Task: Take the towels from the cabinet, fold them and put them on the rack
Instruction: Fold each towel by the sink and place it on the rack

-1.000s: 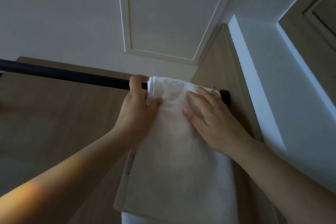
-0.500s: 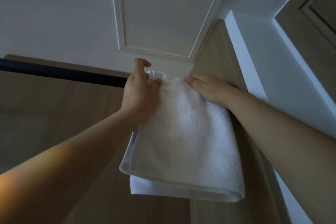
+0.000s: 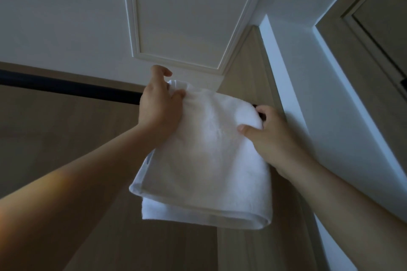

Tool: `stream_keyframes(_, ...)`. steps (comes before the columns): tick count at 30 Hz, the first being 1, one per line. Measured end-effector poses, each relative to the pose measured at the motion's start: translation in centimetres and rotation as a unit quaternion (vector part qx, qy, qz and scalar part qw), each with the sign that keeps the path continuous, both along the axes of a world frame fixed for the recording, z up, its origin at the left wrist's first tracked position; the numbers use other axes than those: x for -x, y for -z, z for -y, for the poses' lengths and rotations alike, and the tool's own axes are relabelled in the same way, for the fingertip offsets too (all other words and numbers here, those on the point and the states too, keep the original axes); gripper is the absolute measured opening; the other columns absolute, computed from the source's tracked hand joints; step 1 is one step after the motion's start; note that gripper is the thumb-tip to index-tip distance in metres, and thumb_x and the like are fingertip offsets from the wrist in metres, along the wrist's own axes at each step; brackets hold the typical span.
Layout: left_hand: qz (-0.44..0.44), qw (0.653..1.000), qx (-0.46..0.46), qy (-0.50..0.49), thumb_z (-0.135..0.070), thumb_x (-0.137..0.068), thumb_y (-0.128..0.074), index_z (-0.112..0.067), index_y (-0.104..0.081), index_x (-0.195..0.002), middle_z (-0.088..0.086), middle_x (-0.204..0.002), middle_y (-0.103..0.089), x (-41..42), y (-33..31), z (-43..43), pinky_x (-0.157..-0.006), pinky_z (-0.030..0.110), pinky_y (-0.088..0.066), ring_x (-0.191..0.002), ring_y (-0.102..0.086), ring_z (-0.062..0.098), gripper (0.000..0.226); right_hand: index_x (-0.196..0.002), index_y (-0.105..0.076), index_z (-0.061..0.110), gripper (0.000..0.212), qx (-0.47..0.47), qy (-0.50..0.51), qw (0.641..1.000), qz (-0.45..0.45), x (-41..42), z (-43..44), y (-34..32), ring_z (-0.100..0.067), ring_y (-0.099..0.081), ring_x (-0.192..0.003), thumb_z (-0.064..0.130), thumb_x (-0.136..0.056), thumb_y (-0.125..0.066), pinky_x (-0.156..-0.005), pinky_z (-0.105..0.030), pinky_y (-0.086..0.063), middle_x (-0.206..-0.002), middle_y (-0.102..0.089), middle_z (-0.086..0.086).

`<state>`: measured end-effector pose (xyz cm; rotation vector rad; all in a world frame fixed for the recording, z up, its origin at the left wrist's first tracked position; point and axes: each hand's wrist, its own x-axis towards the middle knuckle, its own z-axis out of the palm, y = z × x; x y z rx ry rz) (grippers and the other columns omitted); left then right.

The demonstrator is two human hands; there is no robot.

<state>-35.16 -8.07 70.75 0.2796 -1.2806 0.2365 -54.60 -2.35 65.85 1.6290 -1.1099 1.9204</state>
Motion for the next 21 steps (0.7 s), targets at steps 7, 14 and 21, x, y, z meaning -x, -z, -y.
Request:
stream_keyframes(7,0.029,0.986,-0.086,-0.139,-0.031,-0.099,-0.050,-0.010,-0.049,-0.120,0.011,-0.107,-0.059,-1.3,-2.1,0.1,-0.072,0.033,-0.037,-0.089,-0.052,0.027,0.030,-0.132,-0.055,0.018,0.039,0.061,0.136,0.988,-0.045,-0.7,0.9,-3.6,-0.026,-0.052,-0.120,0.022,-0.095,-0.063,-0.080,-0.015,-0.032,-0.133,-0.055,-0.010)
stream_keyframes(14,0.132,0.938,-0.156,-0.280,-0.049,-0.100,-0.030,-0.008,-0.052,-0.120,0.020,-0.118,-0.057,-1.9,-1.7,-0.5,-0.076,0.036,-0.038,-0.095,-0.051,0.033,0.051,-0.138,-0.050,0.015,0.052,0.014,0.175,0.979,-0.102,-0.8,1.6,-3.1,-0.029,-0.048,-0.125,0.043,-0.096,-0.058,-0.094,-0.028,-0.036,-0.136,-0.052,-0.013)
stream_keyframes(21,0.057,0.989,-0.064,-0.118,-0.052,-0.080,-0.069,-0.013,-0.047,-0.127,-0.001,-0.129,-0.042,-2.9,4.5,-0.9,-0.066,0.013,-0.037,-0.082,-0.048,0.000,0.065,-0.139,-0.049,0.015,0.052,0.047,0.159,0.982,-0.094,-0.7,2.3,-2.2,-0.027,-0.050,-0.122,0.040,-0.094,-0.061,-0.085,-0.024,-0.032,-0.135,-0.052,-0.012)
